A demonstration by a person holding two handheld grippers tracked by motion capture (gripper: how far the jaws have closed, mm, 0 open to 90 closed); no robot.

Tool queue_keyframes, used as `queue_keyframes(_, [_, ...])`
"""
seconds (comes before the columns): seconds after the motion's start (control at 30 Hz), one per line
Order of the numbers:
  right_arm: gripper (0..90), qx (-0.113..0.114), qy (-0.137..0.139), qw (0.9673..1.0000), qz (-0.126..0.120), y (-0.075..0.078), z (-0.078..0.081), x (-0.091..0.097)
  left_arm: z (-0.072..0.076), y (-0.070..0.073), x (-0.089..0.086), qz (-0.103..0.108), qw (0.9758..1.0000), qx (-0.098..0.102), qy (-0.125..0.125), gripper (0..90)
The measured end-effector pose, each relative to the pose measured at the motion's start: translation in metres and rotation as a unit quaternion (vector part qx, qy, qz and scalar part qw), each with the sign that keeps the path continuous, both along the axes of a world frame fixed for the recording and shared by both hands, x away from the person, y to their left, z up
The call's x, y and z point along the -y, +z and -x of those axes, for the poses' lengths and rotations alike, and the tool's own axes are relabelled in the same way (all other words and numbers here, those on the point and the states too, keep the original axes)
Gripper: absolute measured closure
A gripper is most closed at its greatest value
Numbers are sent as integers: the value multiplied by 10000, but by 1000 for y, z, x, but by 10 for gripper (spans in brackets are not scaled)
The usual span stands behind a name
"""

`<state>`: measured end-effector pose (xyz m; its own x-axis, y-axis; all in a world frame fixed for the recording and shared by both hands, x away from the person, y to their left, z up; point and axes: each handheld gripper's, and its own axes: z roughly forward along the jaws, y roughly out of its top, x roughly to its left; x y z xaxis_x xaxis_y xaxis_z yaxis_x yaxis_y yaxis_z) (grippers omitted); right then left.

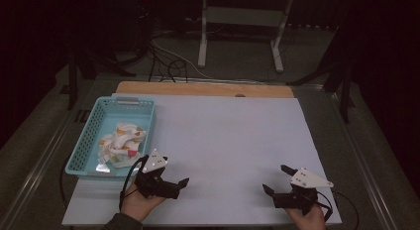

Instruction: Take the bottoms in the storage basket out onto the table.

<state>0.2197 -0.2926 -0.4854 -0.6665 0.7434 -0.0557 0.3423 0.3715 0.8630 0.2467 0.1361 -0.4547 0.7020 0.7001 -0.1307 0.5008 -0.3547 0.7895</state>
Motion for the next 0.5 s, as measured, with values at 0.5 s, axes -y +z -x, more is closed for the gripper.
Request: queue_keyframes(0.5, [87, -15, 62, 10000, 15, 0, -2, -1, -20, 26, -28, 185, 9991, -241, -309, 3])
